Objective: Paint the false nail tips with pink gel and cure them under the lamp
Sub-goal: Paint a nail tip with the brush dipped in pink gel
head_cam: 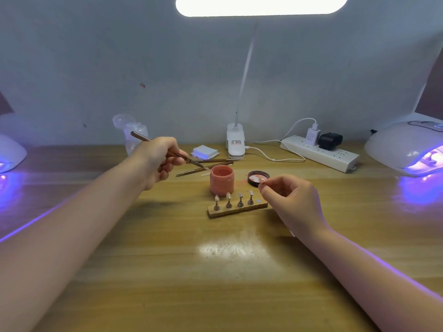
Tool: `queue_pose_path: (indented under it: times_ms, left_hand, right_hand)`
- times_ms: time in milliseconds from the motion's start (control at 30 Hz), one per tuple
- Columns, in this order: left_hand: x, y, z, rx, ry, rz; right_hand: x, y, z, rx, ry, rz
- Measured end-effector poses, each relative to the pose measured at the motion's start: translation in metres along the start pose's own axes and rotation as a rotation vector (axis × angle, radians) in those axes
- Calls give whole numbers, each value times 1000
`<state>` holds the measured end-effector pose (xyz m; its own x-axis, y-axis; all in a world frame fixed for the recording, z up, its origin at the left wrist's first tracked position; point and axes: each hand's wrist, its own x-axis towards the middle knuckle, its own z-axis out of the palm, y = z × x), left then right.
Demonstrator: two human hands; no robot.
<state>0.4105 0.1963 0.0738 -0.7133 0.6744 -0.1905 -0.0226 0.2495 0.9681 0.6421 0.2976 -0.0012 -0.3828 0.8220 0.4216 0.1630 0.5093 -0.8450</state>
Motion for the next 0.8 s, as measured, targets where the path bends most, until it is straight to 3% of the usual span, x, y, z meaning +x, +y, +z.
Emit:
queue_pose_path:
  times_ms: [100, 300, 367, 567, 800]
  left_hand:
    - [-13, -4, 7, -160, 17, 107]
    - [-64, -41, 35, -110, -73, 777]
    - [-76, -53, 42, -73, -108, 893]
    - [-81, -71, 45, 129, -84, 979]
    - [-82, -74, 49, 141, -138, 974]
  right_hand:
    - [-1, -3, 2, 91, 2, 38]
    - [-6, -11, 9, 284, -27, 58]
    - [-7, -11, 9, 305, -29, 36]
    - [-8, -7, 10, 278, -17, -10]
    - [-8, -5, 11, 247, -12, -56]
